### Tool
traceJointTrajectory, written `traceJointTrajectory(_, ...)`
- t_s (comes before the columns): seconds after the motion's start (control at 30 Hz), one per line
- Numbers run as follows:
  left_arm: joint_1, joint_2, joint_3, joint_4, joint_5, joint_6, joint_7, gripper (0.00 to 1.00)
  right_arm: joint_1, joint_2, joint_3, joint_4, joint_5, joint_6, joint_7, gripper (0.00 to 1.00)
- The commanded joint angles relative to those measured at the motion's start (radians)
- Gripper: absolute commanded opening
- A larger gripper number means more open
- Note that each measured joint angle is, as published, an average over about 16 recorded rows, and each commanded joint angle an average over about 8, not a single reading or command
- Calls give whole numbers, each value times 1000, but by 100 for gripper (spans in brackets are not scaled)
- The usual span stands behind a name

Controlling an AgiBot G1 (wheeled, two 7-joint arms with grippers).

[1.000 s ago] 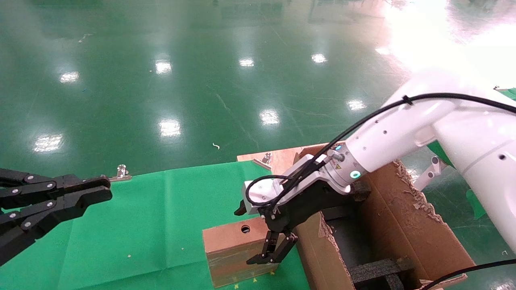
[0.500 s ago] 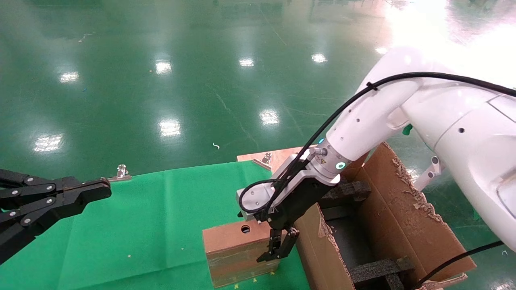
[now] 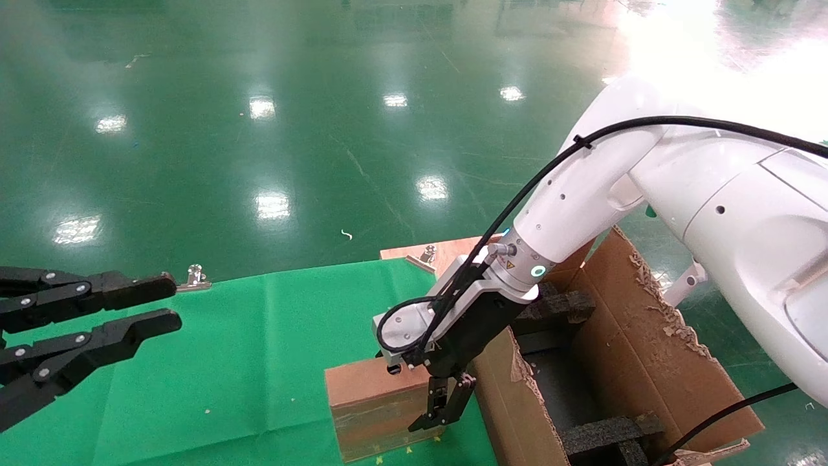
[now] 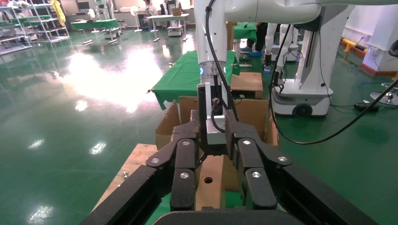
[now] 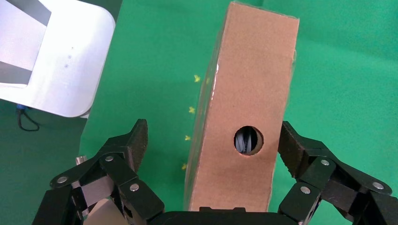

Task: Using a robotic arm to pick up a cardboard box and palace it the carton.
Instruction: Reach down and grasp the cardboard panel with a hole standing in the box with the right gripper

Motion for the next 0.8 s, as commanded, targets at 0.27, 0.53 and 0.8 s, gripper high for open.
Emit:
traceJointTrajectory(0.27,0,0,0,0,0,0,0,100,-3,3,8,4,-1,0,1,0)
traceJointTrajectory(0.53,0,0,0,0,0,0,0,100,-6,5,12,7,-4,0,2,0)
traceJointTrajectory(0.8,0,0,0,0,0,0,0,100,-7,6,15,8,-4,-1,3,0)
